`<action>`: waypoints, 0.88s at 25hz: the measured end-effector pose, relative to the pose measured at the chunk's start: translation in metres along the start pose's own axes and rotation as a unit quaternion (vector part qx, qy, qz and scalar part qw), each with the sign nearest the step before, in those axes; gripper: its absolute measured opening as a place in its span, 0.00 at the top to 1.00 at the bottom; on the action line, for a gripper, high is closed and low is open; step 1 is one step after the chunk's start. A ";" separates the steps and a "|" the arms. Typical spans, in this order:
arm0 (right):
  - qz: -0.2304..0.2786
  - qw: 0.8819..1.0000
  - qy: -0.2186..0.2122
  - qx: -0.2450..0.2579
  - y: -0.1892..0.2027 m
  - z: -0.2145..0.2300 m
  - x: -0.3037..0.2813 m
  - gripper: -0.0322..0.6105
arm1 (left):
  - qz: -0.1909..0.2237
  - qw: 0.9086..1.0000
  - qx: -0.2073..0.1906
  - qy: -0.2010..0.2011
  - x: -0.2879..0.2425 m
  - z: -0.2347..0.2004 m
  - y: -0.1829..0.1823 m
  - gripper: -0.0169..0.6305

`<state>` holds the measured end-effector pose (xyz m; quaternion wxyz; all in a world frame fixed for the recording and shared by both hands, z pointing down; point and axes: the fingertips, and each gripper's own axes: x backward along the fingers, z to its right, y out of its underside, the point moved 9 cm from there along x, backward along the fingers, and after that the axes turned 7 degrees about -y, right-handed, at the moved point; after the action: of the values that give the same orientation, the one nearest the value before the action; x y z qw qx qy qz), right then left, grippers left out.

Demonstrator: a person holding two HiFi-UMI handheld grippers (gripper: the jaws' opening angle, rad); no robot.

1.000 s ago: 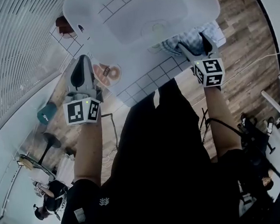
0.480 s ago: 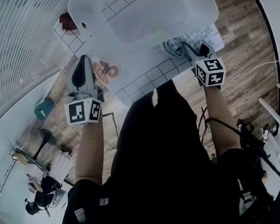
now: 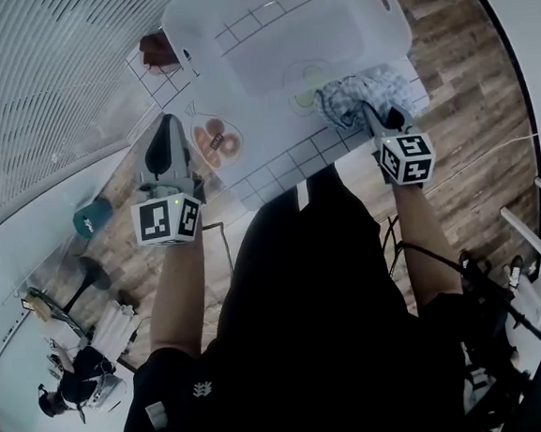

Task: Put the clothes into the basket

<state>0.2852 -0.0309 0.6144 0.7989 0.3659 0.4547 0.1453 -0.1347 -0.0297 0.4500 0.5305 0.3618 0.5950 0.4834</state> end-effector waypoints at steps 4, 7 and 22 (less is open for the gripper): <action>0.017 1.000 0.011 0.006 -0.007 -0.007 0.017 0.79 | 0.014 1.000 -0.006 0.015 0.006 0.003 -0.011 0.96; 0.030 0.999 0.017 0.012 -0.017 -0.013 0.029 0.79 | 0.031 0.999 -0.009 0.025 0.012 0.004 -0.017 0.96; 0.084 0.995 0.037 0.046 -0.068 -0.038 0.083 0.79 | 0.076 0.996 0.011 0.034 0.032 -0.002 -0.048 0.96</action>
<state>0.2921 -0.0136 0.5017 0.7488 0.4336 0.4580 0.2038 -0.1384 -0.0128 0.3945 0.4672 0.3953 0.5889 0.5280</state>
